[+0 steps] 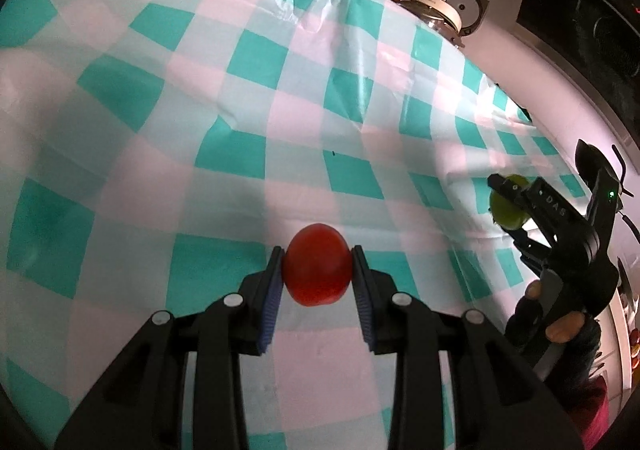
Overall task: Organize fruits
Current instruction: 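Carry the tomato in the left tool while the right tool carries the green fruit to the bin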
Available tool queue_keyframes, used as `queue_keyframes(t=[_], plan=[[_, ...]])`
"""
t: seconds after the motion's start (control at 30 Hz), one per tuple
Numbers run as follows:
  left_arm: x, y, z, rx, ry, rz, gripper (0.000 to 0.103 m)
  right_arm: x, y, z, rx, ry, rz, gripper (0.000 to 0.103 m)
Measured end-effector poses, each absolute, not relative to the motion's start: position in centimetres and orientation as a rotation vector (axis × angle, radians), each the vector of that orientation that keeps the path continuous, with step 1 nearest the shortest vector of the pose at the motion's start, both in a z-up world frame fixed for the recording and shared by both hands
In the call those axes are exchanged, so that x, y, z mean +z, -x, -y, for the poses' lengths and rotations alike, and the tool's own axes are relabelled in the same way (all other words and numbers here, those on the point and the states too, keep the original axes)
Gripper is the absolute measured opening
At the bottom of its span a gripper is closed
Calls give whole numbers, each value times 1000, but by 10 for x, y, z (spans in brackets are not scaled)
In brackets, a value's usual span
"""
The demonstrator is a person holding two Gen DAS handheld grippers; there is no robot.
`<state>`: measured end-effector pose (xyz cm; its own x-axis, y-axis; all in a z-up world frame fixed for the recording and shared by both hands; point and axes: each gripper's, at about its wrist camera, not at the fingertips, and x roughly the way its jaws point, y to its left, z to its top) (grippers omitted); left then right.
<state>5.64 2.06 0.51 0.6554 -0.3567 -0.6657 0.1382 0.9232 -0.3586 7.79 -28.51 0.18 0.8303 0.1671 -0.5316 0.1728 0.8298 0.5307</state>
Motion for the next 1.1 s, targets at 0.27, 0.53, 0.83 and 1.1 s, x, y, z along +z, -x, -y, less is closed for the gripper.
queue_keyframes(t=[0.27,0.53,0.83,1.1], plan=[[14,6,-19,-289,249,-771,33,6,25,233,97,-487,-713,63],[27,97,13,-401,144,-726,33,14,146,215,170,-333,-717,63],[48,181,104,-655,-84,-680,34,20,254,285,88,-315,-674,63],[36,235,201,-917,-289,-700,34,-5,346,367,-71,-348,-705,63]])
